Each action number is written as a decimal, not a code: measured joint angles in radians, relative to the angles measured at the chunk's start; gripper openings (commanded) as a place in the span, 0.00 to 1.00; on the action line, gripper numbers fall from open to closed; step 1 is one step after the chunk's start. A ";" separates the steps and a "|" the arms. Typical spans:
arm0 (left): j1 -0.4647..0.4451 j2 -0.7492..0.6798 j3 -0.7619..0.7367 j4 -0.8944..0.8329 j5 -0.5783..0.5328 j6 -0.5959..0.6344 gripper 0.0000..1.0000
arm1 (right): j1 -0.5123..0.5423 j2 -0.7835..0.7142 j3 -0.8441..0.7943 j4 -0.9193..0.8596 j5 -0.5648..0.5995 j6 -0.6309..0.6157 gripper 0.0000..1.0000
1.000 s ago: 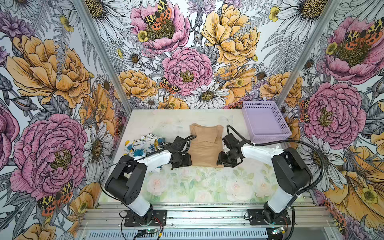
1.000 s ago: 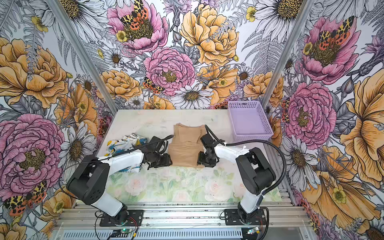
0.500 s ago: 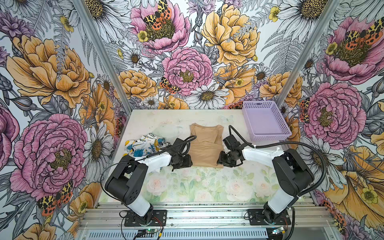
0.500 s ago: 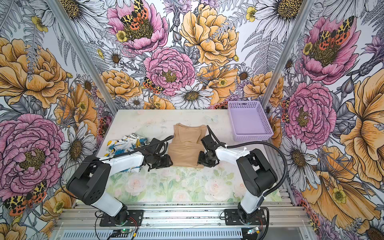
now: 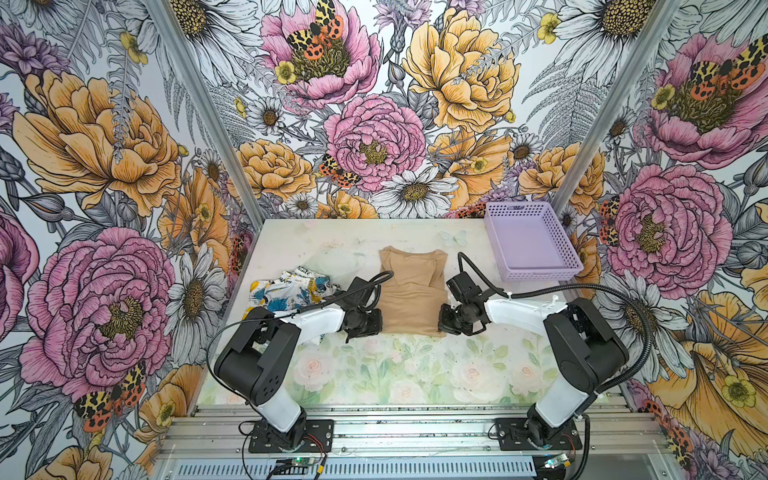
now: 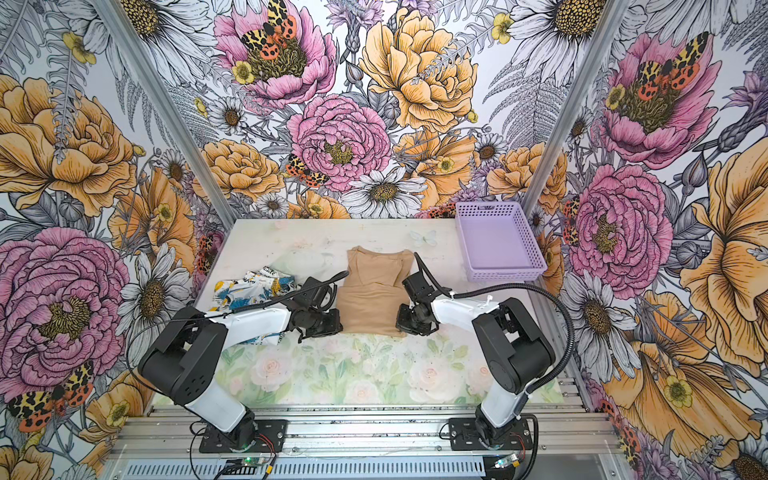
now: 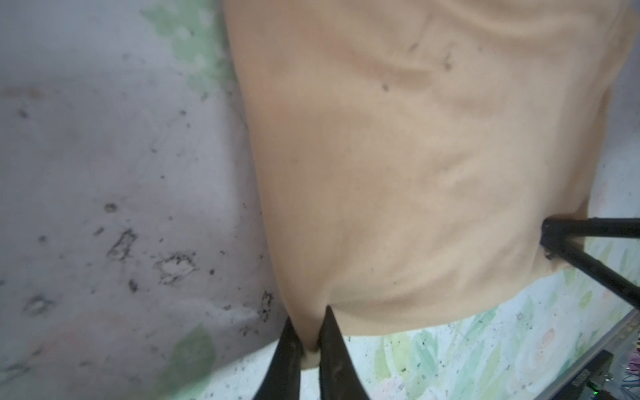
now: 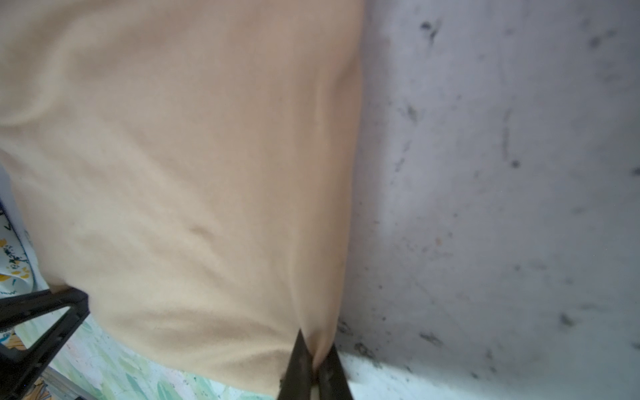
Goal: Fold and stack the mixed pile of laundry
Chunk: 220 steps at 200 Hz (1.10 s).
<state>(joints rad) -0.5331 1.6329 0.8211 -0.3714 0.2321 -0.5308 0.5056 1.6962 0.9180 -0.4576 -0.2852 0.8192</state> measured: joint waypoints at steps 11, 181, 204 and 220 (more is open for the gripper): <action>-0.005 0.000 0.000 0.002 0.001 0.001 0.00 | 0.000 0.000 0.000 0.000 0.000 -0.001 0.00; -0.341 -0.496 -0.054 -0.344 -0.055 -0.270 0.00 | 0.072 -0.542 -0.099 -0.361 -0.103 0.094 0.00; -0.389 -0.518 -0.038 -0.405 -0.072 -0.306 0.00 | 0.088 -0.595 -0.099 -0.396 -0.113 0.131 0.00; -0.393 -0.515 0.006 -0.450 -0.082 -0.308 0.00 | 0.091 -0.606 -0.096 -0.416 -0.115 0.147 0.00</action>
<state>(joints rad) -0.9257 1.1183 0.8268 -0.8215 0.1501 -0.8391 0.5964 1.0901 0.8219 -0.8734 -0.4004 0.9665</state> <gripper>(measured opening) 0.062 0.044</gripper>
